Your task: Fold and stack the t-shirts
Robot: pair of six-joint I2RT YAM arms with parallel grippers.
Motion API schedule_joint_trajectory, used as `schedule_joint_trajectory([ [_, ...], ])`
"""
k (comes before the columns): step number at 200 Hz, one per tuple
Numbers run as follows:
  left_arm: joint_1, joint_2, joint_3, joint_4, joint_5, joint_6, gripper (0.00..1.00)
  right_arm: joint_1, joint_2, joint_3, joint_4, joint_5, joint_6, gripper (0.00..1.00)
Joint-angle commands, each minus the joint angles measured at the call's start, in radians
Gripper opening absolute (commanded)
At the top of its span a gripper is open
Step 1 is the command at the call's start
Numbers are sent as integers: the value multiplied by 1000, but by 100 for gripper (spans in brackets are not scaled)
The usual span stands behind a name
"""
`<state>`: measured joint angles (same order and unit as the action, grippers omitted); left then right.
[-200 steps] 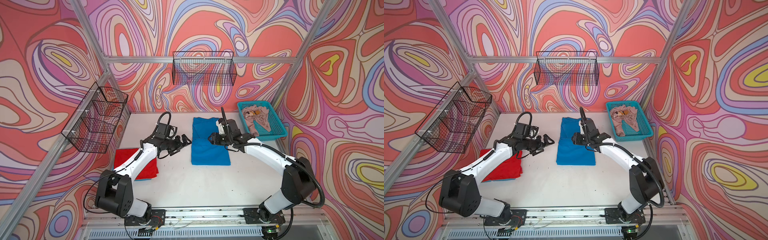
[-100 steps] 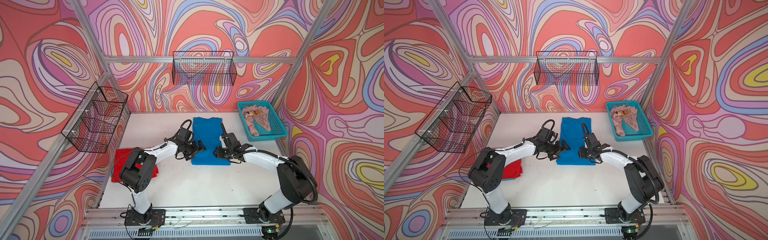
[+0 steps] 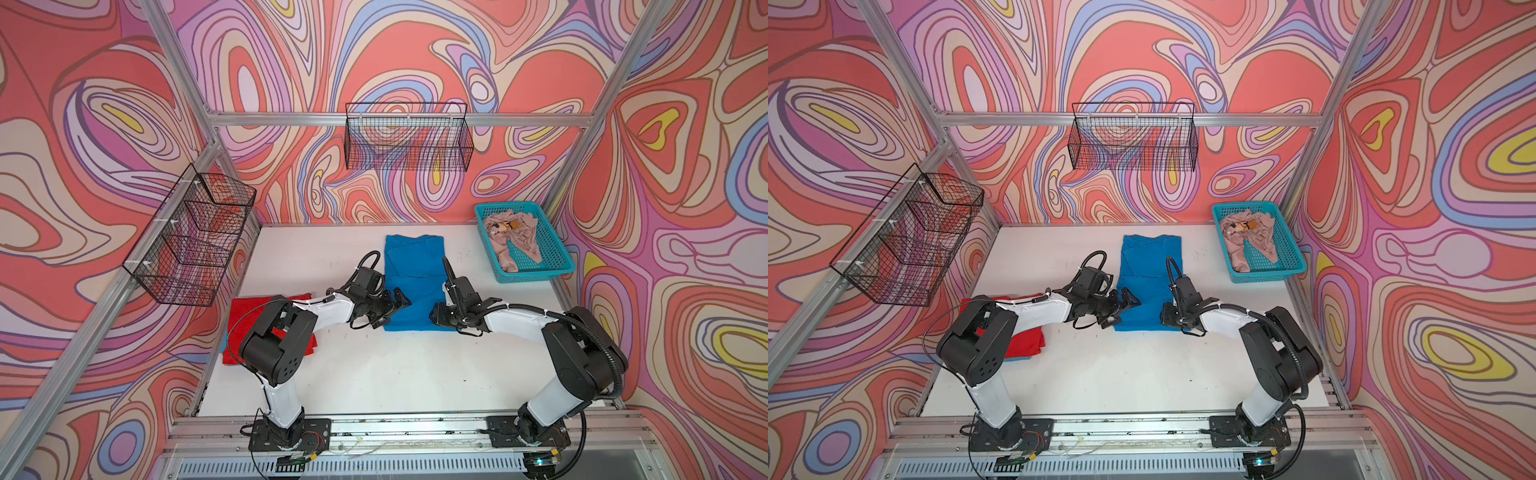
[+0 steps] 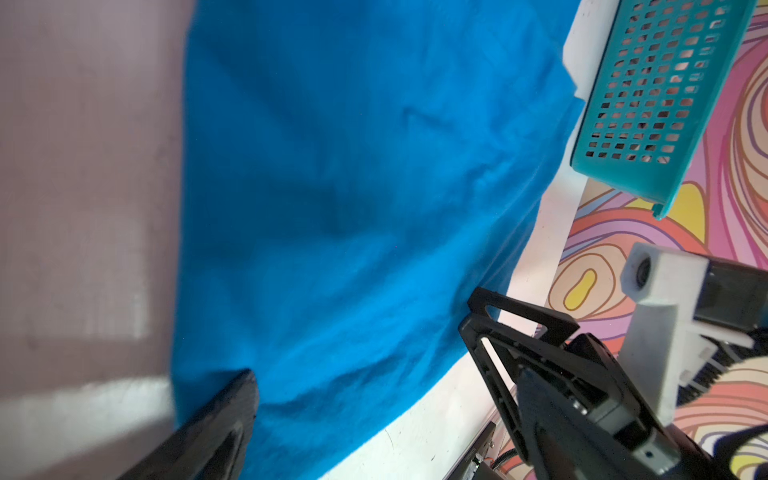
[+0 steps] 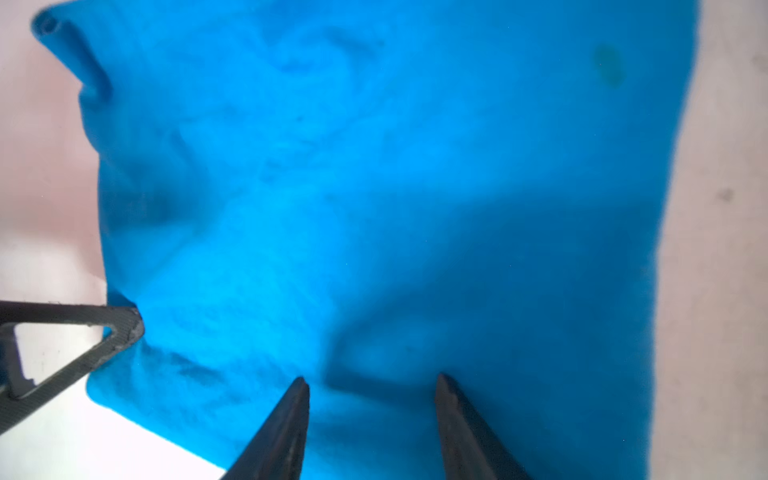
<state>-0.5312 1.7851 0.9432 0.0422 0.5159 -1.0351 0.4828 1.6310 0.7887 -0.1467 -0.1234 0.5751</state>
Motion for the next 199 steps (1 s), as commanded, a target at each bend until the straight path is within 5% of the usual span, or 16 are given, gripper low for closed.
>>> schedule_joint_trajectory([
  [1,-11,0,-101,-81,-37,-33,100,-1,-4,-86,-14,-47,65,51],
  [45,-41,-91,-267,-48,-45,-55,100,16,-117,-218,-16,-70,148,51],
  [131,-176,-384,-626,-99,-111,-135,100,262,-528,-491,-203,63,496,51],
  [199,-214,-678,-560,-422,-165,-93,100,278,-746,-370,-531,165,509,56],
])
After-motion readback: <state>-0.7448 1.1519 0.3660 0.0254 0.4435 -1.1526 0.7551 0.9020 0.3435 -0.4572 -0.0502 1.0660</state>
